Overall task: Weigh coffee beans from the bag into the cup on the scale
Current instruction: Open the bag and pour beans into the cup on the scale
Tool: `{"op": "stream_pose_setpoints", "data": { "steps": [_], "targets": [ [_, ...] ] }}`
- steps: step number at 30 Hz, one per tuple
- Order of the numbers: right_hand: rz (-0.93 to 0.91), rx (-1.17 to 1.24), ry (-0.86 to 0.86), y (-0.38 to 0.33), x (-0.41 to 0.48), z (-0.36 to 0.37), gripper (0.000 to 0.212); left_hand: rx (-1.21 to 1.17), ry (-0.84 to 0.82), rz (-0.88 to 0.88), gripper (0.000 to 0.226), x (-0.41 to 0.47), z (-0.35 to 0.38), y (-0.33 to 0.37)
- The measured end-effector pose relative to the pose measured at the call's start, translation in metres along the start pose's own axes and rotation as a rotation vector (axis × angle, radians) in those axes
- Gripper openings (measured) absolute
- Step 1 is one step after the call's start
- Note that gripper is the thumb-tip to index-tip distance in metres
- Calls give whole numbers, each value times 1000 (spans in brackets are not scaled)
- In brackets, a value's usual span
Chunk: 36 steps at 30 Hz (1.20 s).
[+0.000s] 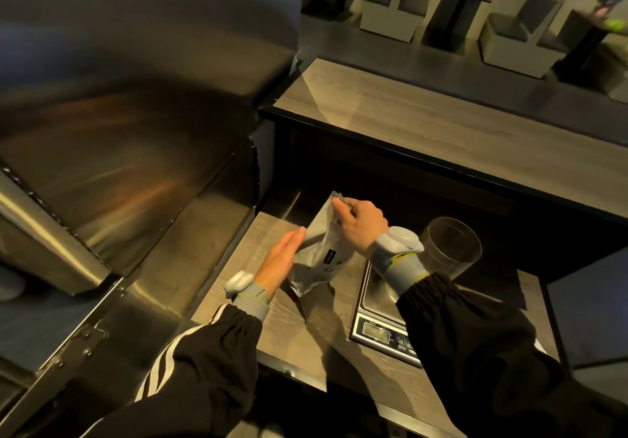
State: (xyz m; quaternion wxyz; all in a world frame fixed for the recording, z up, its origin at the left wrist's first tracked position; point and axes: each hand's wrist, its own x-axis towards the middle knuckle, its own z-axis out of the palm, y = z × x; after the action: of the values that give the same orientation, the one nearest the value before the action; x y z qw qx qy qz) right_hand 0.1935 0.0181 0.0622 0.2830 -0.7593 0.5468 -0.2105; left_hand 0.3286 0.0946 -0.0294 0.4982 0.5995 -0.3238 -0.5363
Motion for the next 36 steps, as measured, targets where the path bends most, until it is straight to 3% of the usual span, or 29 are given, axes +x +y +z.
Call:
{"op": "stream_pose_setpoints", "data": {
  "steps": [4,9,14,19,21,24,29,36],
  "targets": [
    [-29,29,-24,-7,3,-26,33,5,31,-15,48,0,4,4],
    [-67,146,18,-10,9,-59,41,-67,28,-92,35,-1,11,14],
    [-103,297,-17,-11,8,-90,45,-244,-61,-180,79,1,22,17],
    [-100,381,-40,-5,1,-118,35,-435,-161,-204,54,5,37,21],
    [-92,404,-54,1,-2,-128,29,-472,-221,-213,58,6,44,23],
    [-56,413,-94,14,-5,-144,25,-461,-252,-212,79,7,53,26],
    [-25,469,-148,38,-9,-168,28,-350,-224,-97,87,5,66,42],
    [8,391,-147,66,-12,-191,26,-201,-122,6,73,4,73,68]
  ]
}}
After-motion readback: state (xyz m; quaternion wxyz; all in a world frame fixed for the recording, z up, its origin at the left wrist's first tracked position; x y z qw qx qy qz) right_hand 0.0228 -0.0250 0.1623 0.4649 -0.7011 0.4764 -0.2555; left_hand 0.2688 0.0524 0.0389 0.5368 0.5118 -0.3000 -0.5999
